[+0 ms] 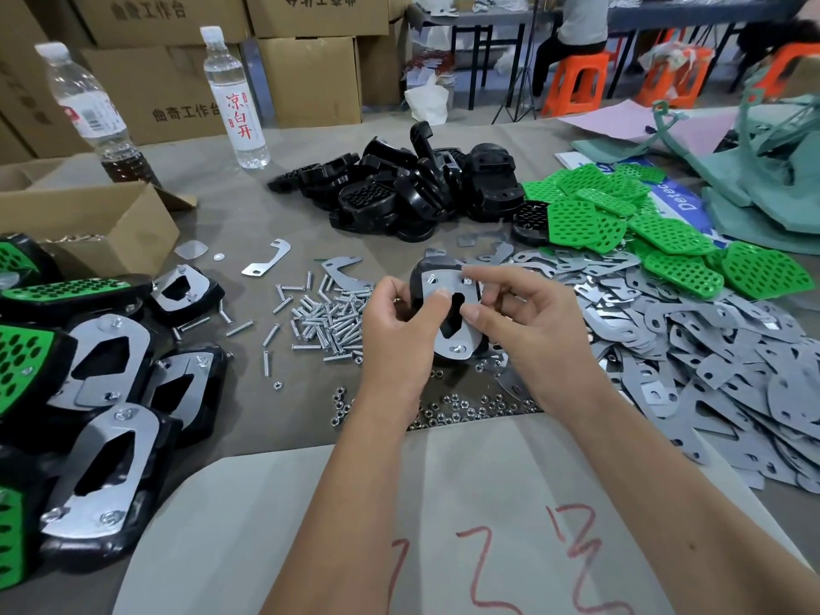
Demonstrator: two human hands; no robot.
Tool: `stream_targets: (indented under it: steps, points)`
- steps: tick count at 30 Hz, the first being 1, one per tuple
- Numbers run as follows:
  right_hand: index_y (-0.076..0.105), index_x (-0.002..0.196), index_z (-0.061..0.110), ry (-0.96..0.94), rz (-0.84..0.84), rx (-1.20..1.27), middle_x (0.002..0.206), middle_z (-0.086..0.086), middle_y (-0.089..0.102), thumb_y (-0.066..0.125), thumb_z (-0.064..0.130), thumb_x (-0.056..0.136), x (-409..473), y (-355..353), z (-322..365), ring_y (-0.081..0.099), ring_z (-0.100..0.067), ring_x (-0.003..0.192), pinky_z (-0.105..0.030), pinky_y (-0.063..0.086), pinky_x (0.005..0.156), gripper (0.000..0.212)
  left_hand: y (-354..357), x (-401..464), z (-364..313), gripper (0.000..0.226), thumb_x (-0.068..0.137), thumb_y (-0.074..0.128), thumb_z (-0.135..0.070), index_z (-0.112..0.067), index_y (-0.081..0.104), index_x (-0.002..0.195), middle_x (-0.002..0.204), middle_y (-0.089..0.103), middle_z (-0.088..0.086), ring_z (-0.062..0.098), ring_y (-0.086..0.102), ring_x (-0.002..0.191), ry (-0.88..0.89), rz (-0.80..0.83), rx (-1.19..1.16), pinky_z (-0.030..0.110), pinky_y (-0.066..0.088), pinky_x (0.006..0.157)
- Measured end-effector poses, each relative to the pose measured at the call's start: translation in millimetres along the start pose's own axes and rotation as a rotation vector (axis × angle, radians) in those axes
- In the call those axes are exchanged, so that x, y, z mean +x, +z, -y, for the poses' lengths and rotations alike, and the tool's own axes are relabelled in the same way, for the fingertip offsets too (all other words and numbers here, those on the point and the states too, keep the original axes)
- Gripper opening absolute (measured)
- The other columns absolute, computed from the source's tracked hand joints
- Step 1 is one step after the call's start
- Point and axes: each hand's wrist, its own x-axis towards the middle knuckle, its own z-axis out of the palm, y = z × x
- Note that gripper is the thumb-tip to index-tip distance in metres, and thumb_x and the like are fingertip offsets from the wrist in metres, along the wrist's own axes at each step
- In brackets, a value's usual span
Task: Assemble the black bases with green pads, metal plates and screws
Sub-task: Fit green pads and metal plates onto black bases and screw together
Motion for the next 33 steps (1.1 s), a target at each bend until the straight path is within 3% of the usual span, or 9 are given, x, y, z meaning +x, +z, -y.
stream_targets:
  steps: [4, 6, 11, 14, 18, 22, 27, 31, 33]
  points:
    - [0.065, 0.101, 0.015, -0.006, -0.049, 0.016, 0.079, 0.004, 0.058, 0.084, 0.010, 0.080, -1.6, 1.1, 1.1, 0.057, -0.011, 0.068, -0.023, 0.051, 0.059, 0.029, 0.7, 0.1, 1.2, 0.023, 0.075, 0.074, -0.034, -0.028, 0.052, 0.069, 0.076, 0.057, 0.005, 0.022, 0.053, 0.072, 0.012, -0.018, 0.020, 0.045, 0.047, 0.070]
    - [0.071, 0.109, 0.017, -0.024, -0.035, -0.016, 0.079, 0.005, 0.056, 0.082, 0.004, 0.084, -2.0, 1.6, 3.1, 0.056, -0.013, 0.068, -0.025, 0.049, 0.060, 0.031, 1.0, -0.4, 0.7, 0.023, 0.075, 0.074, -0.034, -0.030, 0.053, 0.067, 0.073, 0.058, 0.001, 0.020, 0.054, 0.069, 0.024, -0.009, 0.030, 0.043, 0.048, 0.068]
    - [0.069, 0.098, 0.018, -0.035, -0.068, -0.044, 0.076, 0.006, 0.056, 0.081, 0.002, 0.086, -1.5, 2.6, 3.8, 0.058, -0.017, 0.070, -0.031, 0.051, 0.064, 0.023, 1.0, -0.3, 0.9, 0.024, 0.077, 0.074, -0.031, -0.029, 0.052, 0.068, 0.071, 0.057, 0.001, 0.018, 0.054, 0.068, 0.042, -0.005, 0.038, 0.039, 0.047, 0.065]
    - [0.075, 0.105, 0.017, -0.031, -0.059, -0.057, 0.072, 0.005, 0.054, 0.076, 0.001, 0.091, -1.9, 3.3, 4.9, 0.055, -0.015, 0.063, -0.028, 0.048, 0.055, 0.022, 1.2, -0.7, 1.2, 0.025, 0.077, 0.074, -0.030, -0.027, 0.050, 0.070, 0.069, 0.055, -0.003, 0.016, 0.051, 0.067, 0.065, 0.000, 0.048, 0.036, 0.045, 0.064]
    - [0.062, 0.088, 0.009, 0.022, -0.135, -0.001, 0.066, 0.000, 0.058, 0.077, 0.001, 0.090, -3.5, 0.7, 3.4, 0.052, -0.021, 0.046, -0.028, 0.045, 0.042, 0.018, 1.4, -1.9, 2.3, 0.029, 0.071, 0.074, -0.038, -0.023, 0.050, 0.072, 0.071, 0.054, 0.001, 0.018, 0.050, 0.069, 0.078, -0.020, 0.054, 0.039, 0.044, 0.067]
    - [0.076, 0.105, 0.020, 0.003, -0.082, -0.026, 0.071, 0.001, 0.054, 0.075, 0.000, 0.091, -3.3, 3.4, 7.8, 0.050, -0.020, 0.046, -0.025, 0.043, 0.040, 0.024, 1.6, -1.5, 1.9, 0.028, 0.072, 0.074, -0.036, -0.022, 0.050, 0.073, 0.070, 0.053, 0.001, 0.018, 0.049, 0.068, 0.068, -0.006, 0.047, 0.038, 0.043, 0.065]
    - [0.070, 0.087, 0.018, -0.015, -0.175, -0.071, 0.069, 0.003, 0.061, 0.079, 0.004, 0.088, -3.4, 2.1, 7.4, 0.056, -0.016, 0.052, -0.028, 0.046, 0.044, 0.016, 1.2, -0.7, 4.1, 0.035, 0.077, 0.073, -0.030, -0.009, 0.046, 0.077, 0.070, 0.049, 0.000, 0.015, 0.044, 0.066, 0.113, -0.036, 0.070, 0.034, 0.040, 0.062]
    - [0.071, 0.090, 0.025, -0.012, -0.168, -0.115, 0.072, 0.000, 0.060, 0.075, 0.005, 0.092, -1.7, 3.1, 6.6, 0.061, -0.031, 0.053, -0.031, 0.046, 0.040, 0.020, 3.2, -3.6, 0.8, 0.028, 0.079, 0.073, -0.026, -0.015, 0.048, 0.076, 0.069, 0.057, 0.012, 0.017, 0.048, 0.063, 0.183, 0.000, 0.166, 0.034, 0.042, 0.059]
    - [0.070, 0.086, 0.025, -0.004, -0.192, -0.136, 0.071, 0.002, 0.061, 0.074, 0.006, 0.093, -1.0, 4.2, 5.4, 0.060, -0.026, 0.053, -0.030, 0.046, 0.042, 0.020, 4.9, -6.5, -0.5, 0.028, 0.081, 0.074, -0.024, -0.013, 0.048, 0.077, 0.073, 0.061, 0.021, 0.018, 0.050, 0.062, 0.221, 0.015, 0.208, 0.035, 0.042, 0.058]
